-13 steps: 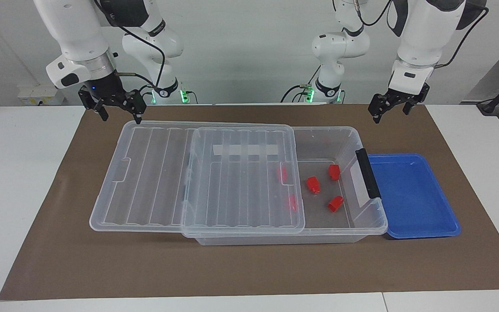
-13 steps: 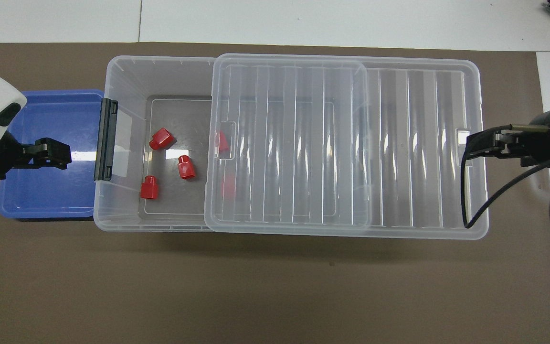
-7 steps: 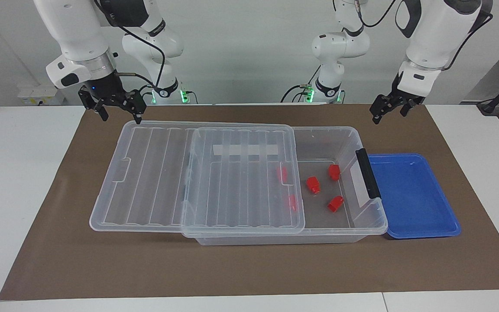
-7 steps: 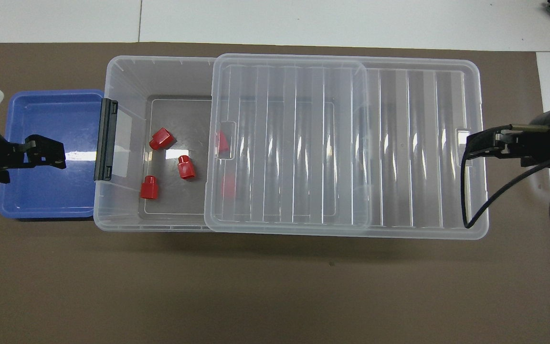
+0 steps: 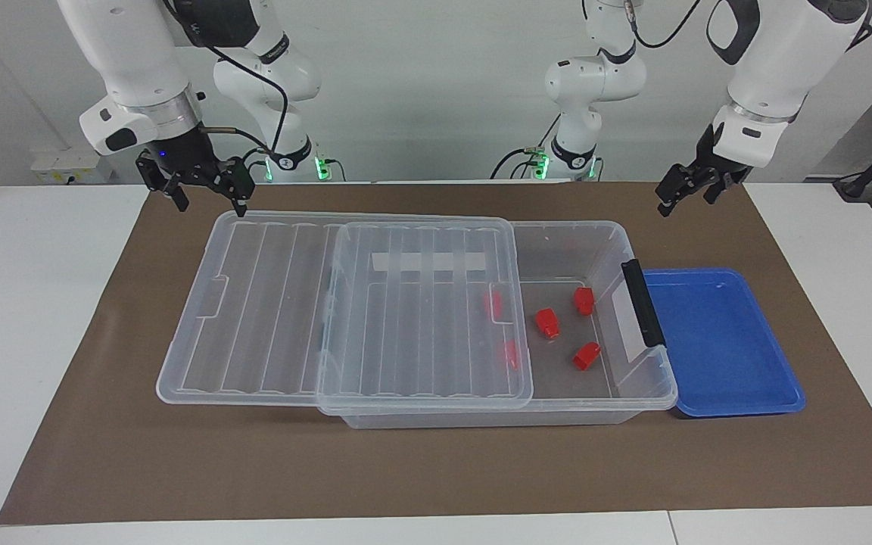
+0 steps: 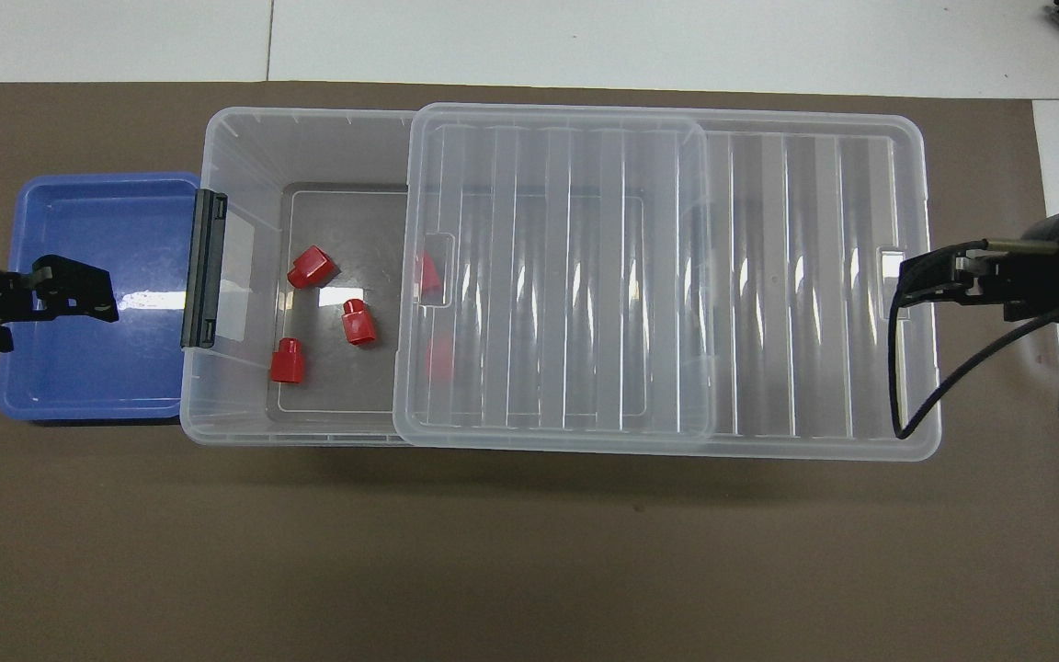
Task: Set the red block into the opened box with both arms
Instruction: 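Reach the right gripper to the edge of the clear lid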
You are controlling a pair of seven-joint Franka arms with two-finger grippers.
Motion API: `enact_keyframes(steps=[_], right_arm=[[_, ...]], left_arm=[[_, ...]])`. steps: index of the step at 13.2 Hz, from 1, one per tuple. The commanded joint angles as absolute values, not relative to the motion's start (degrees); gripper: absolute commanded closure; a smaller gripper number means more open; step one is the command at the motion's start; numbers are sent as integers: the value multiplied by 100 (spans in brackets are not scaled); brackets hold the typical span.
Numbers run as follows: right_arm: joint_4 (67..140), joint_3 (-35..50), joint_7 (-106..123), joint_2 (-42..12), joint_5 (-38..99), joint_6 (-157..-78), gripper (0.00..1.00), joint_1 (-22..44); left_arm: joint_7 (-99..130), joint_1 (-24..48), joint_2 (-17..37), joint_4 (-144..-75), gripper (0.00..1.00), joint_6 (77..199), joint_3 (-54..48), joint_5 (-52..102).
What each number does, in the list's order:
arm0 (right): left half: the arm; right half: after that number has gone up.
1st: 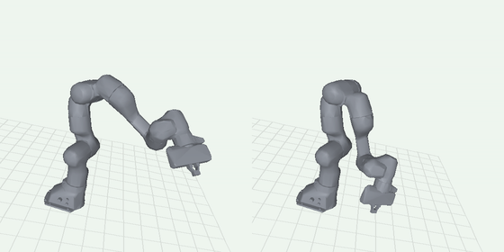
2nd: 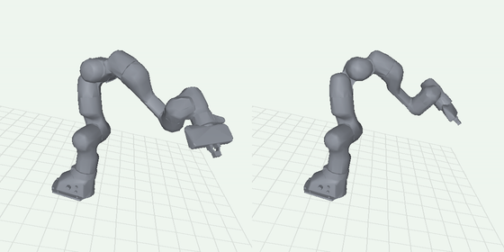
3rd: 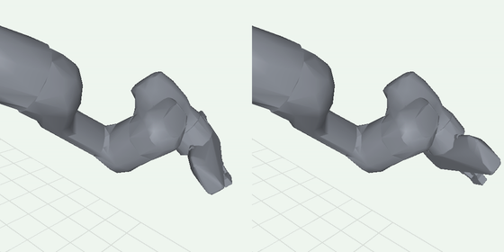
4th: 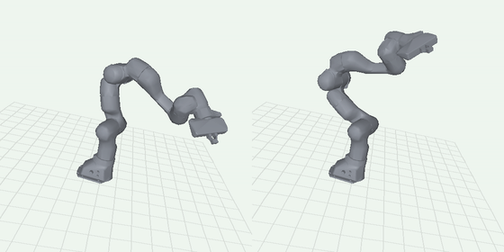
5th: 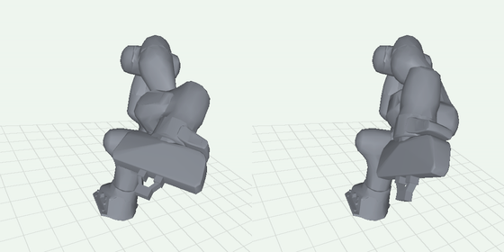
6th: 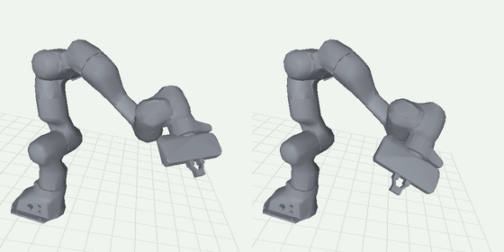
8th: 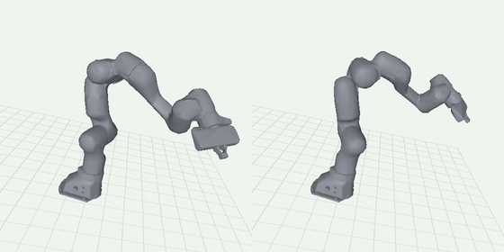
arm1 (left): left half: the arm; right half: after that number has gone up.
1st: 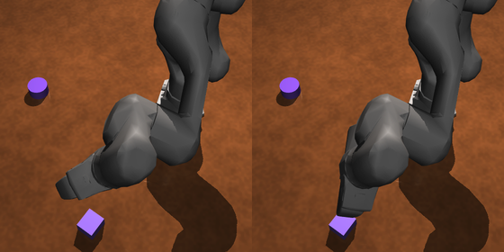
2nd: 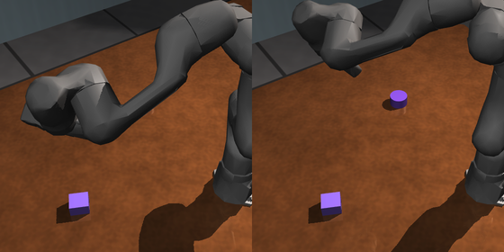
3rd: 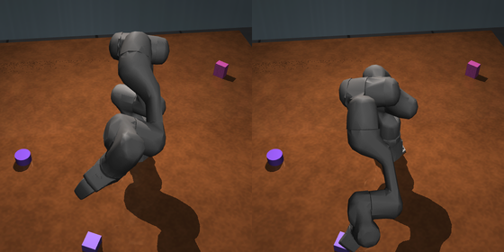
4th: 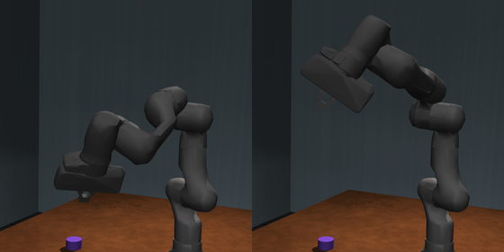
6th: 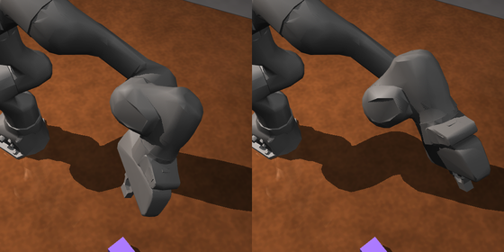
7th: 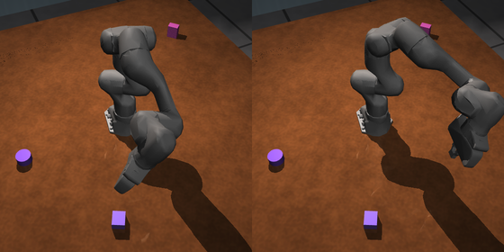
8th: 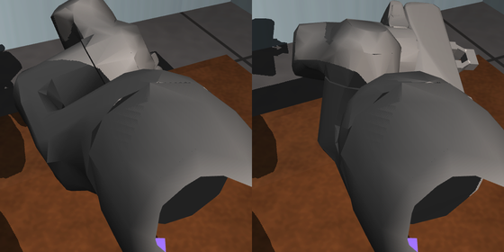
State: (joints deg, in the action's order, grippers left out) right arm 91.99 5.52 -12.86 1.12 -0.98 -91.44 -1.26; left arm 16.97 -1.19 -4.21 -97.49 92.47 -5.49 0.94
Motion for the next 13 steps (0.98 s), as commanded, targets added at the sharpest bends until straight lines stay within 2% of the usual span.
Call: enact_keyframes(steps=[1, 2, 3, 5, 9, 13], right_arm=[[9378, 580, -1354, 237, -35, -9316, 2, -281], [9387, 580, -1345, 229, -18, -9369, 14, -333], [9387, 580, -1336, 211, -18, -9413, 35, -377], [9544, 589, -1283, 220, -9, -9596, 100, -588], [10167, 580, -905, 220, -9, -10650, 100, -966], [10274, 580, -905, -61, -9, -11188, 100, -1291]], left_arm=[[1652, -114, -492, -9826, 0, 9343, -519, 176], [1652, -114, -492, -9817, 0, 9325, -510, 176], [1652, -114, -492, -9809, 0, 9316, -466, 176], [1652, 69, -492, -9800, 0, 9325, -238, 176], [1652, 105, -492, -9817, 0, 9334, -193, 176], [1670, 105, -492, -9826, 0, 9343, -193, 176]])
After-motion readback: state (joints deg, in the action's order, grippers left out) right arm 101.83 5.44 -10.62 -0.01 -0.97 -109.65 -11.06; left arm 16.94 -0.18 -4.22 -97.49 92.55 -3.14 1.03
